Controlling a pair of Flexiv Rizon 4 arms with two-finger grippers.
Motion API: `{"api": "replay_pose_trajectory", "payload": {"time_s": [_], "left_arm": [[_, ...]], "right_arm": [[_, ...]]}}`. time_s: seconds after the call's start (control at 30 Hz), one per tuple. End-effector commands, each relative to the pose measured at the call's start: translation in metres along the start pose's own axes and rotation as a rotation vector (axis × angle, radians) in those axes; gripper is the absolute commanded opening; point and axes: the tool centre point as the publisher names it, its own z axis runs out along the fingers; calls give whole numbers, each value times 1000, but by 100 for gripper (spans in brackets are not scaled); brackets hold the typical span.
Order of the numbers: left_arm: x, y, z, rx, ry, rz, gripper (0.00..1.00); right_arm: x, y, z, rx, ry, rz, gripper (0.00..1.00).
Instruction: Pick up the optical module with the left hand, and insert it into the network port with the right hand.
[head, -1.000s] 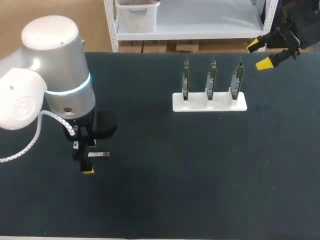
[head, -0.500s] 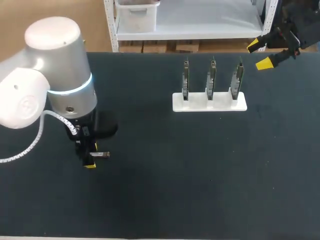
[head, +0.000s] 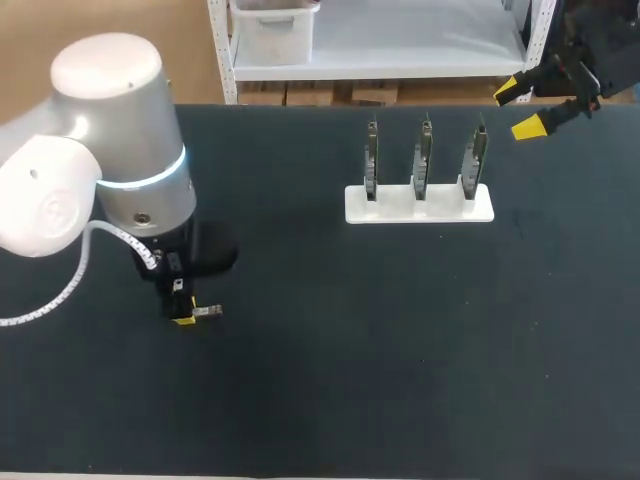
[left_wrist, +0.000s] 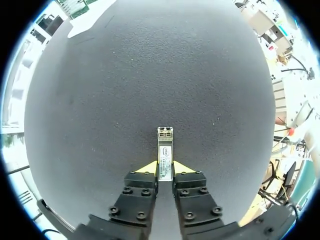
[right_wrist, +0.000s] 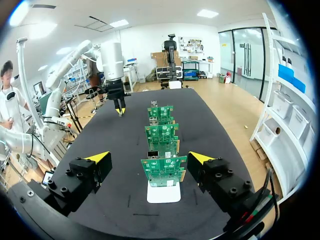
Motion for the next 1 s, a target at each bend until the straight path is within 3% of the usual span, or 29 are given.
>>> {"api": "replay_pose_trajectory", "payload": {"time_s": [0.03,0.3,0.53,0.8,1.0], "left_arm": [[-3,6,-6,-21,-39,-29,0],[-29,49,-62,-183,-237,-90,0],[-73,111,-127,-261,-628,-161,0],[-139,172,-192,-295,-897,-94,0],[-190,197,-229,-316,-1015,-17,0]], "right_arm": [[0,2,0,4,0,-1,100],[0,2,0,4,0,-1,100],[0,2,0,4,0,-1,100],[0,2,0,4,0,-1,100],[0,2,0,4,0,-1,100]]}}
